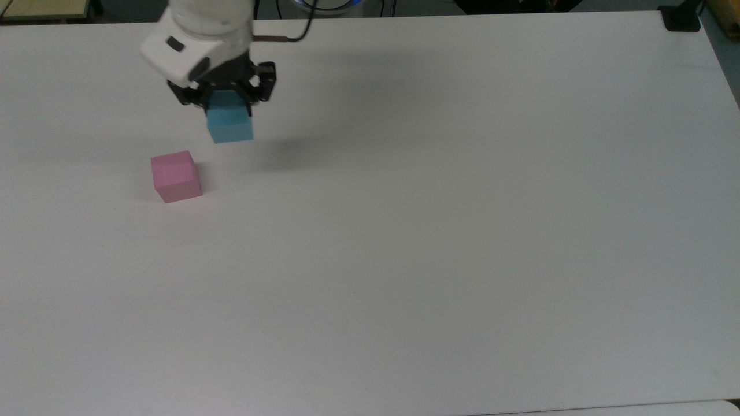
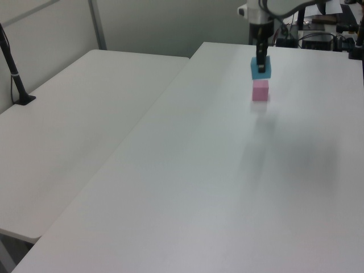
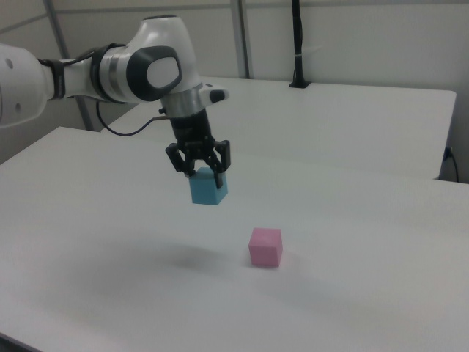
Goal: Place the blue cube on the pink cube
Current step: 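Lift the light-blue cube and carry it toward the pink cube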
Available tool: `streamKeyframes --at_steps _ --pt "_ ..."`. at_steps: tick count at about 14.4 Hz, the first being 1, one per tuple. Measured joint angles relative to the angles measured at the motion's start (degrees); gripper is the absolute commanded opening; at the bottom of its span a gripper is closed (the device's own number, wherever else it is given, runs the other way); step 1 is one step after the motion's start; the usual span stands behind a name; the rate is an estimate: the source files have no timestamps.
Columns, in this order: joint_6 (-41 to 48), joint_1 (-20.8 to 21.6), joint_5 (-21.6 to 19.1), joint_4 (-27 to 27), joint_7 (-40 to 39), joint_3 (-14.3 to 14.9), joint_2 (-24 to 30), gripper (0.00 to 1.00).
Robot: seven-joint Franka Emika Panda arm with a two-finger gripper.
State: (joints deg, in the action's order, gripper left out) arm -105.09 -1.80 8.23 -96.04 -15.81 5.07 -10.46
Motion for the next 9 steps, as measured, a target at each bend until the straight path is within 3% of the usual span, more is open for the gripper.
streamKeyframes --at_steps 9 --pt "0.6 -9.3 -1.6 2.5 -13.7 0.1 2.1 0.53"
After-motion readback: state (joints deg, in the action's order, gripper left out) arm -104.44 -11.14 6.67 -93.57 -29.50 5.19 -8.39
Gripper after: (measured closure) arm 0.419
